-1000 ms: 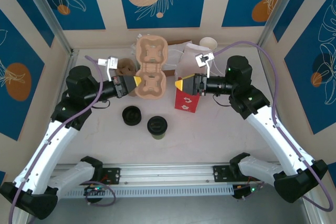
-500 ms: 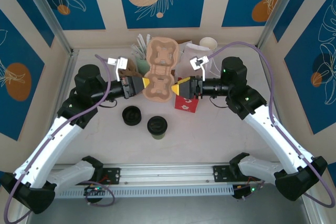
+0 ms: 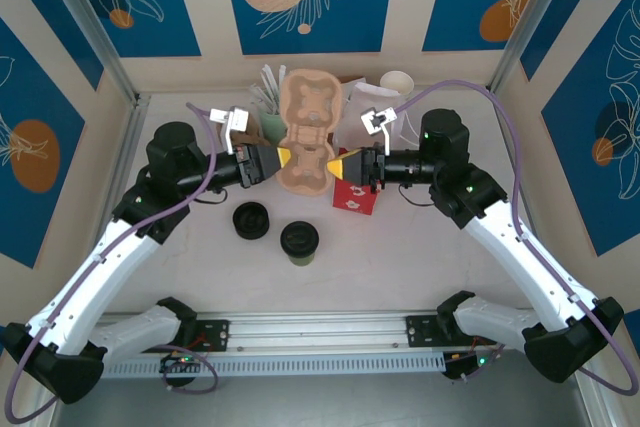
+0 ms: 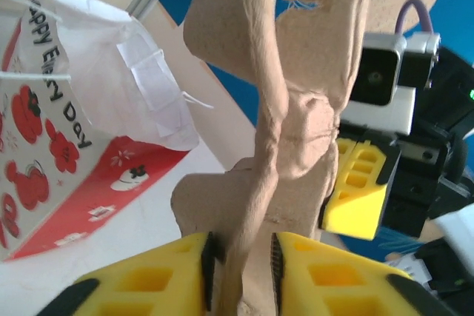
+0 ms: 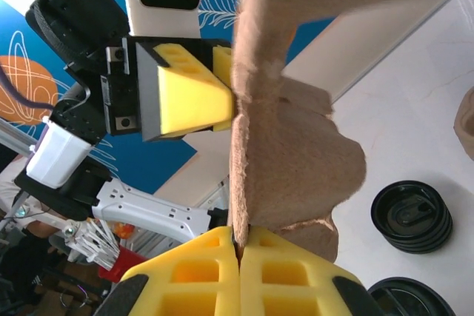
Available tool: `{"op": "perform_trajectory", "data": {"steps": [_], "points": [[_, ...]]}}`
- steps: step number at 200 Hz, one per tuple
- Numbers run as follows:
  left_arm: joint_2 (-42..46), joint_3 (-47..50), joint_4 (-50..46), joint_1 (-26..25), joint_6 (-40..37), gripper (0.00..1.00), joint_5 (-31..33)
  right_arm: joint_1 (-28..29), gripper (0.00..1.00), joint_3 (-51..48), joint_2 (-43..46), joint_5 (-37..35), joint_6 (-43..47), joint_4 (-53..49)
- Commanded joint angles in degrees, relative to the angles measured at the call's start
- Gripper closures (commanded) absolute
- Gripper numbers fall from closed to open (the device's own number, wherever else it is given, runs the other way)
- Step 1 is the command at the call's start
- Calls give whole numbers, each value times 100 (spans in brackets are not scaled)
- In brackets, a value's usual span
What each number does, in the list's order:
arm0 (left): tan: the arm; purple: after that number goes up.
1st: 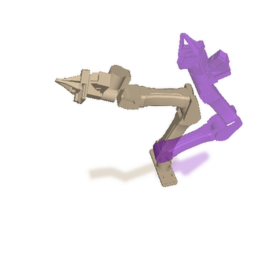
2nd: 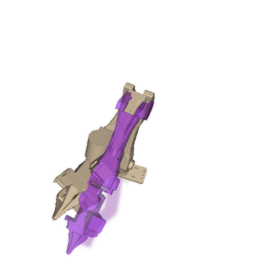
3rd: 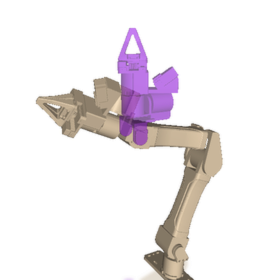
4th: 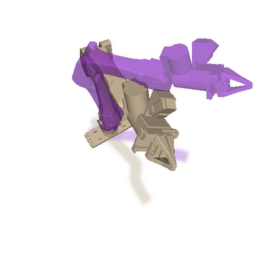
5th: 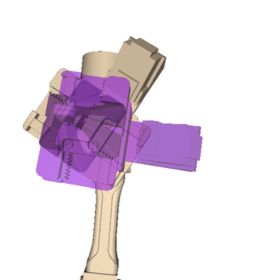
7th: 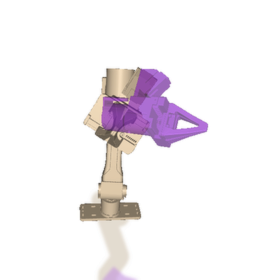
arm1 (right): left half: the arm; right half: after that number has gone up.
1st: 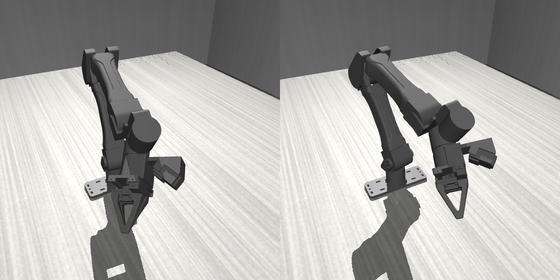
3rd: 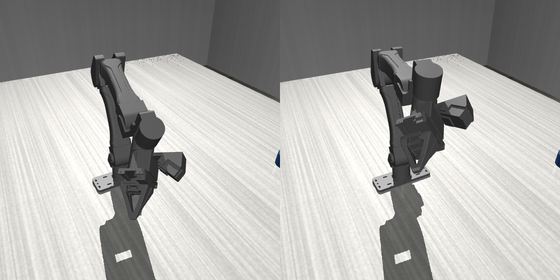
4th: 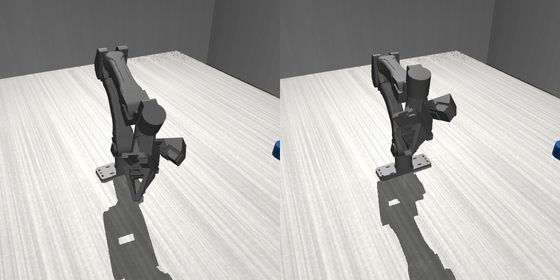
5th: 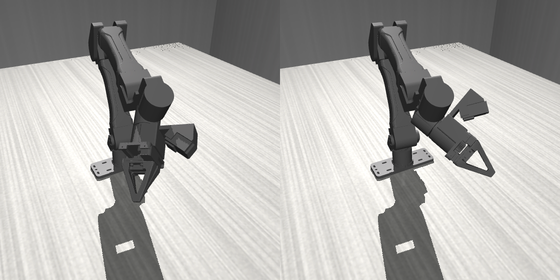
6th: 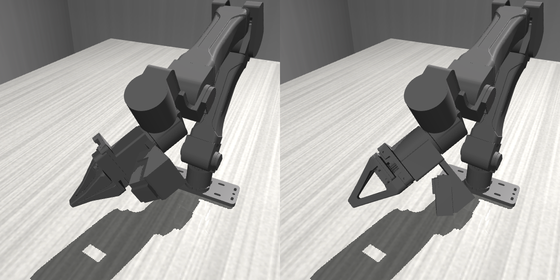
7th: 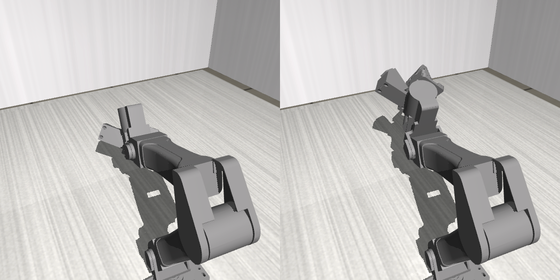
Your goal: Pack the takeout coffee
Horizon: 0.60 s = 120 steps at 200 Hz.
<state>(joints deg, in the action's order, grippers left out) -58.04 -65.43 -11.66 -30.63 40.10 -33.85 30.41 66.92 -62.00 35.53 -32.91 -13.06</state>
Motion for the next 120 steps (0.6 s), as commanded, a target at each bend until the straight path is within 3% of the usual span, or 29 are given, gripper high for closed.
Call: {"op": "perform_trajectory", "data": {"steps": [1,15,33,81,120], "points": [[50,-342,-138,-73,-441,54,78,28,100,187,113,-185,244,-446],[82,-593,-596,-82,-862,44,276,1,100,312,150,-333,291,-808],[45,-1068,-1234,-78,-1529,40,454,-82,100,471,189,-484,263,-1254],[-109,-2455,-2578,-97,-3104,40,1187,-262,100,865,210,-459,-63,-2310],[-496,-3165,-3098,-116,-3953,42,912,-299,100,1077,124,-270,-190,-2902]]}}
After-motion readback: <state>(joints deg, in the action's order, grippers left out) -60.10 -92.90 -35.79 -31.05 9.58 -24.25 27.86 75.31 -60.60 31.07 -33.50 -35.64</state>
